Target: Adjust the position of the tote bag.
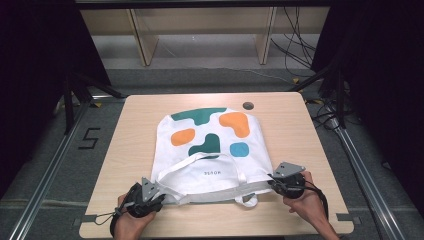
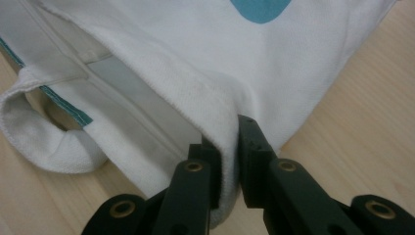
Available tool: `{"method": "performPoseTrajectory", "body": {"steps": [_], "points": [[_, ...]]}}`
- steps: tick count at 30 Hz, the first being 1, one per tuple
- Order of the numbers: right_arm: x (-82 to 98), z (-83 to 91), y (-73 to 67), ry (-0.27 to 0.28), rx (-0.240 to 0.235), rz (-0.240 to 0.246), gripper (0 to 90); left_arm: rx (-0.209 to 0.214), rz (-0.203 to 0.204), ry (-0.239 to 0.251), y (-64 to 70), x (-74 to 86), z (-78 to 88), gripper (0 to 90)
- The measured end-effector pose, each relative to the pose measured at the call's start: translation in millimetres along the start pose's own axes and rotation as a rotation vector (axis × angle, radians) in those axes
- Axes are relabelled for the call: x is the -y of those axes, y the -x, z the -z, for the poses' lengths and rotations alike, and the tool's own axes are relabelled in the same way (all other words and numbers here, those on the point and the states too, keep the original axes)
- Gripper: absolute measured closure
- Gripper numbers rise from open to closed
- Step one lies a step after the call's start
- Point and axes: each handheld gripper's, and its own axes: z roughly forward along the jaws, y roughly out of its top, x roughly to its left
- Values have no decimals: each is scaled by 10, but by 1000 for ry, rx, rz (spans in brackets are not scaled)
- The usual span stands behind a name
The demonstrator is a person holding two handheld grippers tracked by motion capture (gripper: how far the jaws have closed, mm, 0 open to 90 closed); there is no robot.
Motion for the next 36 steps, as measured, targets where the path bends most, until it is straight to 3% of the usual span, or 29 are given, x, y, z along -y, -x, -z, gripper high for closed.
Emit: {"method": "performPoseTrajectory", "body": {"steps": [1, 2, 4, 6, 7, 8, 9, 10, 11, 12, 13, 15, 17, 18, 20, 22, 24, 27, 28, 30, 31, 33, 34, 35, 36], "points": [[15, -7, -5, -11, -9, 4, 828, 1, 32, 17, -10, 0, -6, 541], [25, -30, -23, -11, -10, 1, 818, 0, 35, 13, -30, -1, 16, 587], [38, -77, -35, -8, -14, -3, 772, 9, -1, 24, -86, -14, 17, 666], [52, -122, -25, -14, -8, 3, 691, 11, 4, 15, -73, -19, 22, 717], [66, -151, -20, -5, 8, -3, 662, 22, -21, 19, -86, -31, 6, 736], [78, -183, -8, -10, 21, -3, 625, 22, -16, 23, -86, -32, 0, 762], [83, -201, -4, -7, 26, 1, 625, 20, 0, 19, -93, -30, 0, 773], [88, -219, 3, 1, 31, 18, 638, 36, -16, 23, -129, -30, -11, 785], [81, -248, 3, 1, 24, 31, 700, 34, -56, 32, -176, -36, -13, 801], [81, -248, 3, 1, 24, 31, 700, 34, -56, 32, -176, -36, -13, 810], [74, -254, -5, 3, 9, 37, 768, 31, -5, 23, -130, -28, 2, 810], [61, -242, -27, 4, -4, 54, 816, 27, -28, 40, -115, -40, 2, 830], [55, -209, -34, 4, -4, 70, 821, 42, -23, 45, -101, -38, 29, 845], [58, -172, -42, 2, -4, 48, 821, 49, -48, 49, -111, -40, 42, 849], [64, -84, -55, 12, -18, 35, 822, 51, -33, 60, -69, -33, 73, 854], [98, 60, -111, 17, -19, 32, 823, 66, -59, 60, -44, -29, 116, 854], [124, 95, -123, 22, -22, 26, 823, 80, -46, 69, -2, -25, 137, 854], [204, 155, -127, 30, -27, 20, 822, 99, -113, 72, 13, -46, 162, 854], [223, 174, -129, 32, -28, 9, 822, 106, -110, 87, 32, -45, 159, 853], [254, 215, -117, 42, -26, 6, 821, 107, -63, 97, 91, -40, 174, 852], [263, 229, -114, 47, -26, 1, 821, 107, -114, 96, 62, -55, 178, 852], [278, 241, -99, 55, -26, 2, 820, 109, -45, 118, 120, -43, 175, 852], [289, 246, -98, 55, -26, -7, 820, 109, -65, 116, 107, -48, 180, 852], [289, 246, -98, 55, -26, -7, 820, 122, -46, 118, 118, -44, 181, 852], [293, 248, -90, 56, -28, -2, 819, 117, -74, 128, 98, -52, 181, 852]]}}
